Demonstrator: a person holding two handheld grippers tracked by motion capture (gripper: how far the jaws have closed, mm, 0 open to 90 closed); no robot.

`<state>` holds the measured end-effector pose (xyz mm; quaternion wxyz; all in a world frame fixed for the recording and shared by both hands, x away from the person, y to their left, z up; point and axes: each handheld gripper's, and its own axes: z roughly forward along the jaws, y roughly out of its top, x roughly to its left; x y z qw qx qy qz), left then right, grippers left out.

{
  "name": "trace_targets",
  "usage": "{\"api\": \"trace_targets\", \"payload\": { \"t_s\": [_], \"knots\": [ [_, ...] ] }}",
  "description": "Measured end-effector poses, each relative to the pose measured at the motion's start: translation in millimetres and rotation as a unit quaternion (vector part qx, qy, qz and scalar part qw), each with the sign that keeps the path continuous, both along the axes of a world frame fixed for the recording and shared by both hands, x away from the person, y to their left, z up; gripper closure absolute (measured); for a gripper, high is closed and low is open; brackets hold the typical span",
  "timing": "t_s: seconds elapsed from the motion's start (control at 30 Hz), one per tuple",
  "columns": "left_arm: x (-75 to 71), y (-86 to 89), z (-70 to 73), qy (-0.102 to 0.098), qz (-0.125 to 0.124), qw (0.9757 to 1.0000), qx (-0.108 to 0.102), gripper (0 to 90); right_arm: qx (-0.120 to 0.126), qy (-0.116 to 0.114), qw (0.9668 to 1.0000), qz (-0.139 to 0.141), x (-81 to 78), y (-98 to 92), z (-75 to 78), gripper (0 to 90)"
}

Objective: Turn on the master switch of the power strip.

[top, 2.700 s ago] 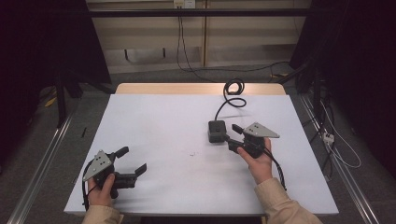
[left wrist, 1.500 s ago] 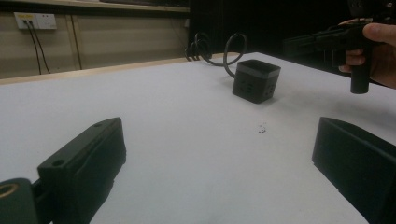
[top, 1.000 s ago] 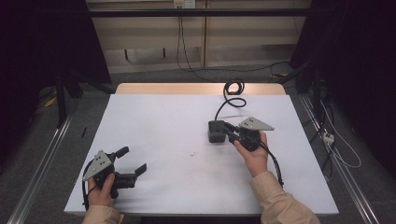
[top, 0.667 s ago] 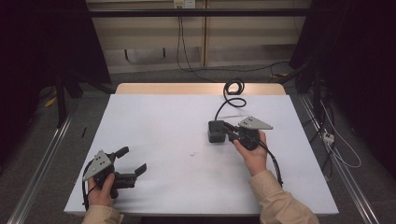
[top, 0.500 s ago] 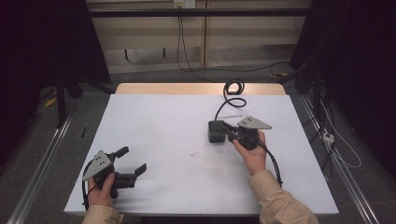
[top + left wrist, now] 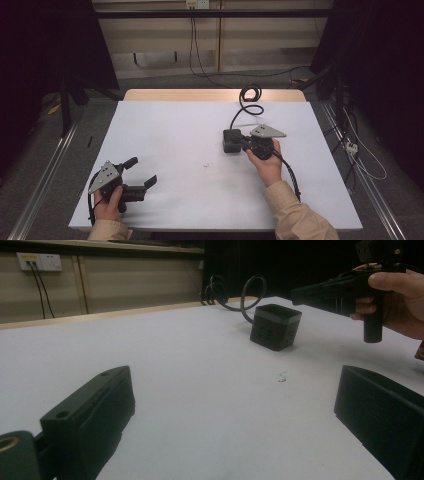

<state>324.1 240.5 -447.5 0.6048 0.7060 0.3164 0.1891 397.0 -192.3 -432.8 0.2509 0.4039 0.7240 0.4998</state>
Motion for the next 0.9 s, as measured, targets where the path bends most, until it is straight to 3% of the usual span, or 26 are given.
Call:
{"api": "trace_targets", "payload": {
  "t_s": [0.9],
  "knots": [
    [0.3,1.0,-0.1,0.000,0.000,1.0000,0.000,2.3,-0.010,0.000,0.9999,-0.003,8.6,7.7,-6.7,90.0]
  ]
}}
